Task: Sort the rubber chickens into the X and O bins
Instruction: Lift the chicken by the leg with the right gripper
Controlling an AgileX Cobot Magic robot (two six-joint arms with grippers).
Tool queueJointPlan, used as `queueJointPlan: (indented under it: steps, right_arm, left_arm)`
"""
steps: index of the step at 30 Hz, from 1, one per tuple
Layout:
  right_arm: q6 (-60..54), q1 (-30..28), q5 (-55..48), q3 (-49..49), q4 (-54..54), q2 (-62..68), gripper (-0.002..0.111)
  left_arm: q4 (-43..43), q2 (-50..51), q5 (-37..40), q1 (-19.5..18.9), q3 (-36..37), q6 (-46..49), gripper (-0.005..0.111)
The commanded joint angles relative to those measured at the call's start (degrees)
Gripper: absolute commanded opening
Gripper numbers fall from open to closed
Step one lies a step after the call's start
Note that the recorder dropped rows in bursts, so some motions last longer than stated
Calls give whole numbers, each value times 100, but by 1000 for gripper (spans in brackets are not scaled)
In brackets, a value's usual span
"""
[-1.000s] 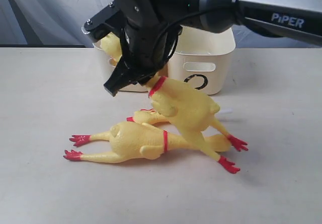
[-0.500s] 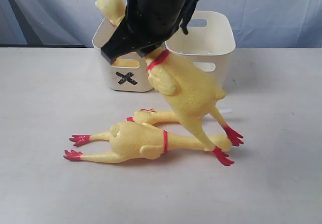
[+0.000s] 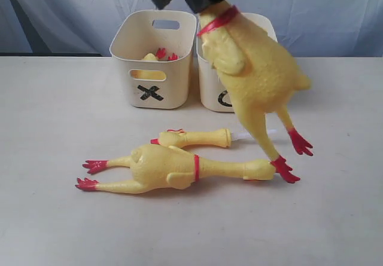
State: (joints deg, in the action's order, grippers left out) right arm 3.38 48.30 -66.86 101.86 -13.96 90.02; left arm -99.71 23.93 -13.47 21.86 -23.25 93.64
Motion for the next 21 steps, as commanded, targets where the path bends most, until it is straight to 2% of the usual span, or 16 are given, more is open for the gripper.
queueJointPlan:
  steps: [1,18,21]
  right_arm:
    - [-10,-33,128,12,-132,-648,-1]
    - [1019,-44,759,12,-1284,-1705,-1]
    - [1075,-597,1016,12,-755,-1726,-1]
  left_arm:
    - [-24,-34,-55,-2,36,-19,67]
    - [-24,-34,-299,-2,36,131,67]
    - [-24,-34,-299,-2,36,131,67]
